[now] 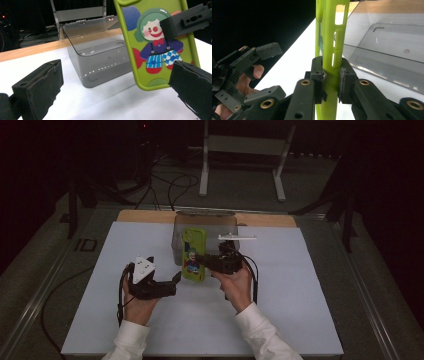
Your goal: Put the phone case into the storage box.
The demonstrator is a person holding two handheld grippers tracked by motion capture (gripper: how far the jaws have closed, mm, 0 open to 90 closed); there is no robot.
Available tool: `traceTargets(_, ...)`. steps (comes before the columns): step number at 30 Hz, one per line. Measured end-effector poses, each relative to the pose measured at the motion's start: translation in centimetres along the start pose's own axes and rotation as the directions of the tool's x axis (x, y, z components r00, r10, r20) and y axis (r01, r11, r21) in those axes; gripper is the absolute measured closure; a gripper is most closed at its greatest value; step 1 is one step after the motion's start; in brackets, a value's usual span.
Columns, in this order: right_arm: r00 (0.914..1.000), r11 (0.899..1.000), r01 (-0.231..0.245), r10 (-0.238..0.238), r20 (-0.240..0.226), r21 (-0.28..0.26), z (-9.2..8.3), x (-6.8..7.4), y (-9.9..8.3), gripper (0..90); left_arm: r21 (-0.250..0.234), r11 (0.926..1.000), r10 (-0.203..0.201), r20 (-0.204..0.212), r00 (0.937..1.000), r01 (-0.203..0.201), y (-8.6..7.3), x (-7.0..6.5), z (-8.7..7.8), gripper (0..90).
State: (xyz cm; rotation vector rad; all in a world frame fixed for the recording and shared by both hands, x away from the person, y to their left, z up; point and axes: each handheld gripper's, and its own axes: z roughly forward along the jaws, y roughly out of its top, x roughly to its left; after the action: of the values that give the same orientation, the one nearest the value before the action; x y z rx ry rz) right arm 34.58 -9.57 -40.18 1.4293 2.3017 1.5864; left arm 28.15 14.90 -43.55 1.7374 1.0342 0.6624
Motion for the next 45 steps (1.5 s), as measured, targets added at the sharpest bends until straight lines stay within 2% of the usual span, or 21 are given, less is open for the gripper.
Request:
traceTargets(7, 0.9997, 0.999, 0.012, -0.013, 0.021, 0.042, -0.2, 0.2, 0.9, 78.3, -0.004, 0.9999, 0.013, 0.0, 0.9999, -0.013, 0.1, 0.3, -0.3, 0.0)
traceTargets(14, 0.999, 0.997, 0.016, -0.019, 0.039, 0.079, -0.3, 0.3, 1.9, 78.3, -0.013, 0.9989, 0.045, 0.007, 0.999, -0.045, 0.2, 0.5, -0.5, 0.0)
traceTargets(17, 0.9987, 0.996, 0.02, -0.024, 0.045, 0.088, -0.4, 0.3, 2.4, 78.3, -0.025, 0.9977, 0.063, -0.011, 0.9979, -0.064, 0.2, 0.5, -0.7, 0.0)
traceTargets(30, 0.9978, 0.991, 0.013, -0.022, 0.063, 0.136, -0.1, -0.2, 3.7, 78.3, -0.022, 0.998, 0.059, -0.018, 0.9981, -0.06, 0.3, 1.5, -1.5, 0.0)
traceTargets(34, 0.9962, 0.987, 0.02, -0.033, 0.08, 0.162, -0.2, -0.3, 4.3, 78.3, -0.036, 0.9972, 0.065, -0.008, 0.9978, -0.066, 0.0, 1.9, -2.0, 0.0)
traceTargets(38, 0.9957, 0.986, 0.023, -0.038, 0.085, 0.165, -0.3, -0.4, 4.6, 78.2, -0.036, 0.9968, 0.072, -0.009, 0.9974, -0.072, -0.2, 2.0, -2.2, 0.0)
traceTargets(43, 0.9943, 0.984, 0.032, -0.049, 0.094, 0.174, -0.4, -0.2, 5.3, 78.3, -0.068, 0.9947, 0.077, -0.009, 0.997, -0.077, -1.1, 3.0, -3.5, 0.0)
traceTargets(45, 0.9934, 0.983, 0.039, -0.057, 0.099, 0.18, -0.3, -0.1, 5.5, 78.3, -0.063, 0.9945, 0.083, -0.019, 0.9964, -0.084, -1.5, 3.2, -3.7, 0.0)
